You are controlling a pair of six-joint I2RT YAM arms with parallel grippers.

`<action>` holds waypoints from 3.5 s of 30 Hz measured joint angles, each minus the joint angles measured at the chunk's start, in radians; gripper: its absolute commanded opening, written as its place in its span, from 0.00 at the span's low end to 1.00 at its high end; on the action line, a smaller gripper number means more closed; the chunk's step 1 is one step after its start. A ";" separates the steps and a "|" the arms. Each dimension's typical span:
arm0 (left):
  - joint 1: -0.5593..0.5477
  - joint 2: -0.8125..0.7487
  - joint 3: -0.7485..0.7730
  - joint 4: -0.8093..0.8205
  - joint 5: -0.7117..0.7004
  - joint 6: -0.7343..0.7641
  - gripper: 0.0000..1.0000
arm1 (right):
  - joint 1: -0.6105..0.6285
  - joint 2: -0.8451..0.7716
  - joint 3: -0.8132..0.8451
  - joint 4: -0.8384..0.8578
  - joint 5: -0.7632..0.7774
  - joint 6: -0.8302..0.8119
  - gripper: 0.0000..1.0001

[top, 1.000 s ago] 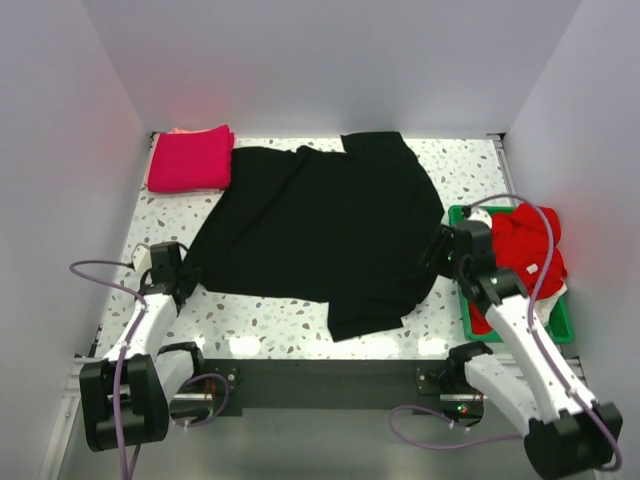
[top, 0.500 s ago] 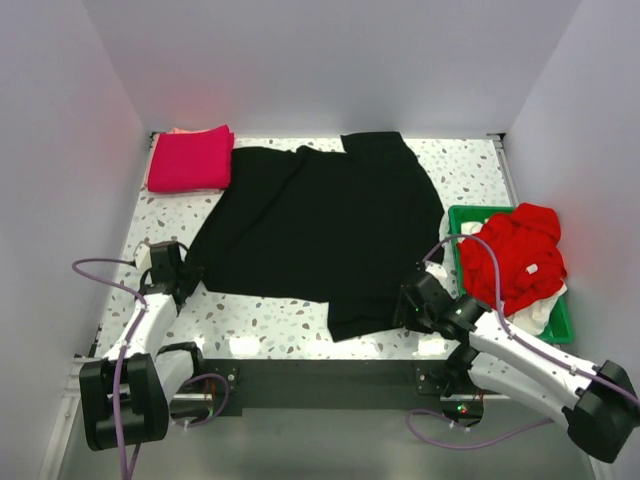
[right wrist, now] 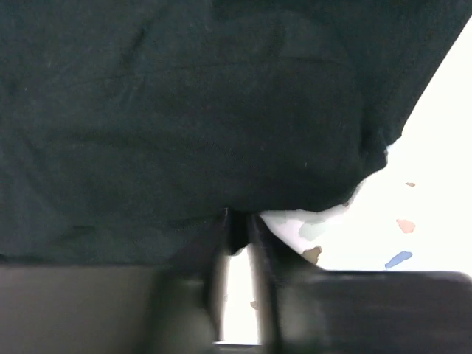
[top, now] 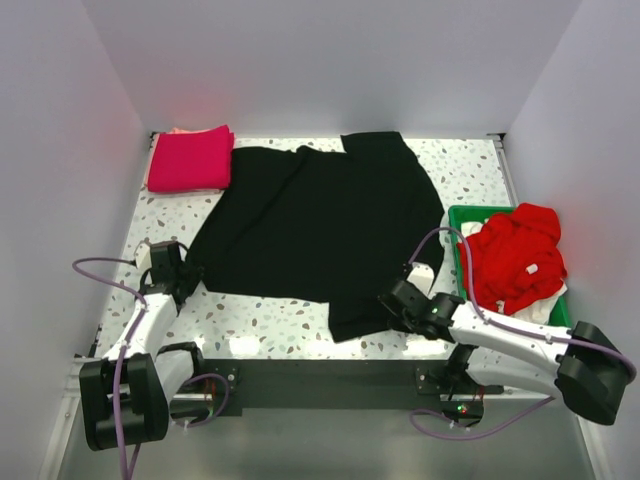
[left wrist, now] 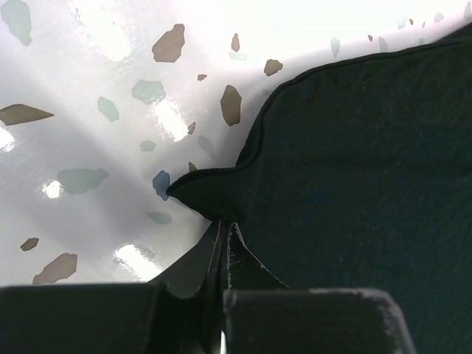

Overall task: Fold and stack the t-shirts
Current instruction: Fold the tshirt

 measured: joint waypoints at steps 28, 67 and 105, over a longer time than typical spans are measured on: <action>0.000 -0.253 0.058 -0.249 -0.019 0.021 0.00 | 0.020 -0.619 0.427 -0.535 -0.079 -0.057 0.00; -0.120 0.520 0.536 -0.074 -0.021 0.076 0.00 | -0.463 0.499 0.836 -0.078 -0.127 -0.554 0.00; -0.118 0.674 0.683 -0.082 -0.059 0.075 0.01 | -0.837 0.587 0.787 0.109 -0.425 -0.536 0.00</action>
